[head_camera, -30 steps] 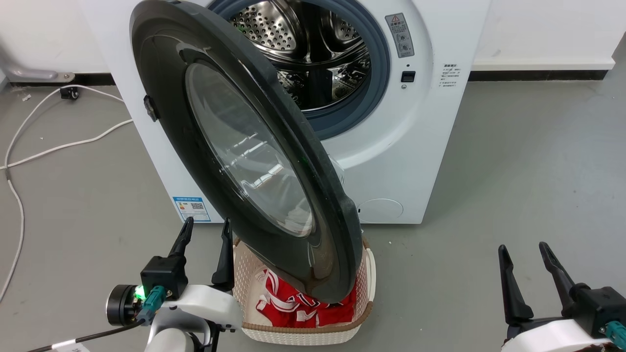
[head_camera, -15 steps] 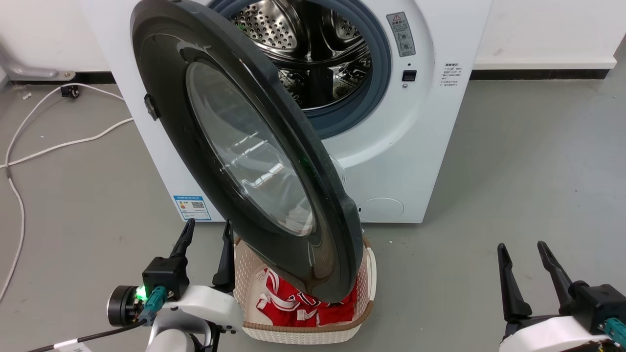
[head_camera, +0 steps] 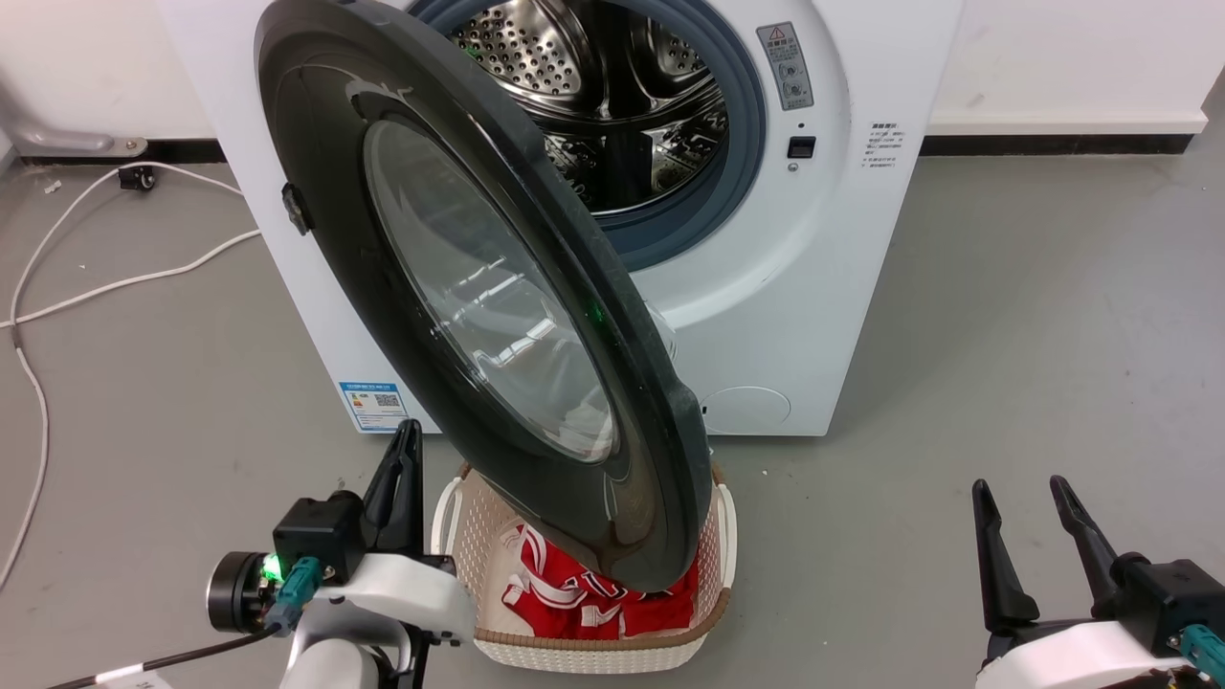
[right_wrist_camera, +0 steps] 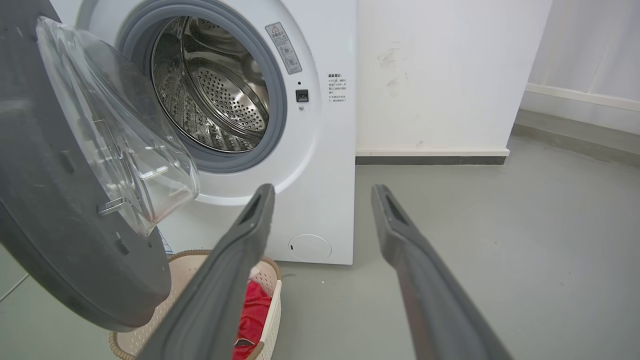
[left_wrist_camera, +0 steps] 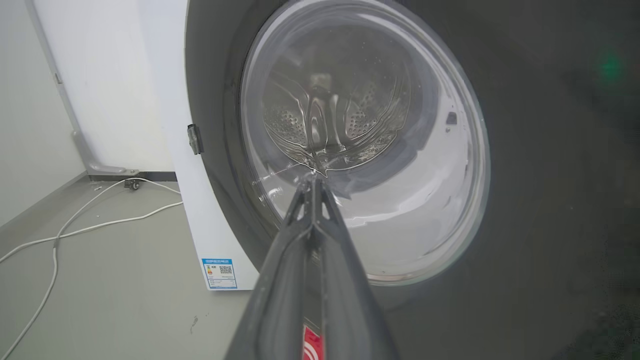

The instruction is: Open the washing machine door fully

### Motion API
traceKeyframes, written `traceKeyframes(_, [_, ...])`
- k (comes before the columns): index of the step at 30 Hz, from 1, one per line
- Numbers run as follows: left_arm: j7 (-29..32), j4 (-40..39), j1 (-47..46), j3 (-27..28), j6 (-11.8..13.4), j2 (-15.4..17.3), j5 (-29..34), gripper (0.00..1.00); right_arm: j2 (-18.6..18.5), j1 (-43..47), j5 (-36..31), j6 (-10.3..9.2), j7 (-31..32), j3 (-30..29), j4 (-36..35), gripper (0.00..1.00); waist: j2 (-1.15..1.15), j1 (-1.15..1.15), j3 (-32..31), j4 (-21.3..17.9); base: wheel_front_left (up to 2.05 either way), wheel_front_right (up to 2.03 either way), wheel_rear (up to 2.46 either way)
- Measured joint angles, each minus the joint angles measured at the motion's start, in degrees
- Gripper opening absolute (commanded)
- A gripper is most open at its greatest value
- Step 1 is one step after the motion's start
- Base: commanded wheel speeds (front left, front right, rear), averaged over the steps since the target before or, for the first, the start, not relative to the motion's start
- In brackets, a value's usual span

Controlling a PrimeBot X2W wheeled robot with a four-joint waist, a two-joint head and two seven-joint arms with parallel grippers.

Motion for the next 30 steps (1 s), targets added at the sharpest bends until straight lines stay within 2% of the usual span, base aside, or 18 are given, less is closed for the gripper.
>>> traceKeyframes(7, [0.0, -5.5, -0.8, 0.2, 0.3, 0.0, -0.6, 0.00, 0.0, 0.0, -0.2, 0.00, 0.0, -0.1, 0.1, 1.00, 0.00, 0.00, -0.1, 0.2, 0.00, 0.00, 0.00])
traceKeyframes(17, [0.0, -19.1, -6.9, -1.7, 0.4, 0.0, -0.4, 0.00, 0.0, 0.0, 0.3, 0.00, 0.2, -0.5, 0.1, 1.00, 0.00, 0.00, -0.3, 0.5, 0.00, 0.00, 0.00])
traceKeyframes(25, [0.0, -25.0, -13.9, -7.2, 1.6, 0.0, -1.1, 0.00, 0.0, 0.0, 0.7, 0.00, 0.4, -0.7, -0.2, 1.00, 0.00, 0.00, -0.1, 0.1, 0.00, 0.00, 0.00])
traceKeyframes(30, [0.3, -26.5, -18.2, -13.7, 1.8, 0.0, -2.9, 0.00, 0.0, 0.0, 0.9, 0.00, 0.6, -0.6, -0.2, 1.00, 0.00, 0.00, 0.3, -0.4, 0.00, 0.00, 0.00])
